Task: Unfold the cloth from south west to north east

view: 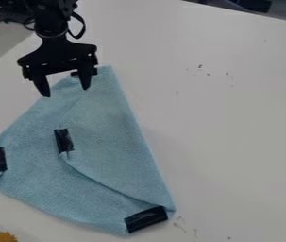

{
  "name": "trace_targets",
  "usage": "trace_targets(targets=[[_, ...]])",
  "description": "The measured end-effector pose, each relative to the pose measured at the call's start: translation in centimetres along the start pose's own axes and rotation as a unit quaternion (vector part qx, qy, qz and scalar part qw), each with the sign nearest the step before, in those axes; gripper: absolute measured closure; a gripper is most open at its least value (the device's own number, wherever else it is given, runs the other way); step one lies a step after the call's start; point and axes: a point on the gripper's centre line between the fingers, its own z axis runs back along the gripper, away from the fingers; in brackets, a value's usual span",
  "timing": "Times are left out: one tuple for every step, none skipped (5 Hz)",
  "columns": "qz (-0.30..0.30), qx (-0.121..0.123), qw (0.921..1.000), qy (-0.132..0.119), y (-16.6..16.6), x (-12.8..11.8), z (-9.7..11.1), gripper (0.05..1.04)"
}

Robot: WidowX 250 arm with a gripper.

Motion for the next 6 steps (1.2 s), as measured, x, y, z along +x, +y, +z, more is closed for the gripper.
trace_targets(targets=[[0.004,0.005,0.9999,0.014,0.2,-0.6,-0.8,0.082],[0.019,0.008,0.9995,0.025,0.9,-2.2,-1.4,0.082],[0.042,0.008,0.9989,0.021,1.8,-2.8,-0.9,0.082],[0.053,0.013,0.998,0.031,2.3,-3.5,-1.2,0.082],[0.066,0.002,0.9973,0.033,2.6,-3.4,-1.7,0.082],[0.07,-0.003,0.9965,0.047,2.7,-3.9,-2.8,0.082]])
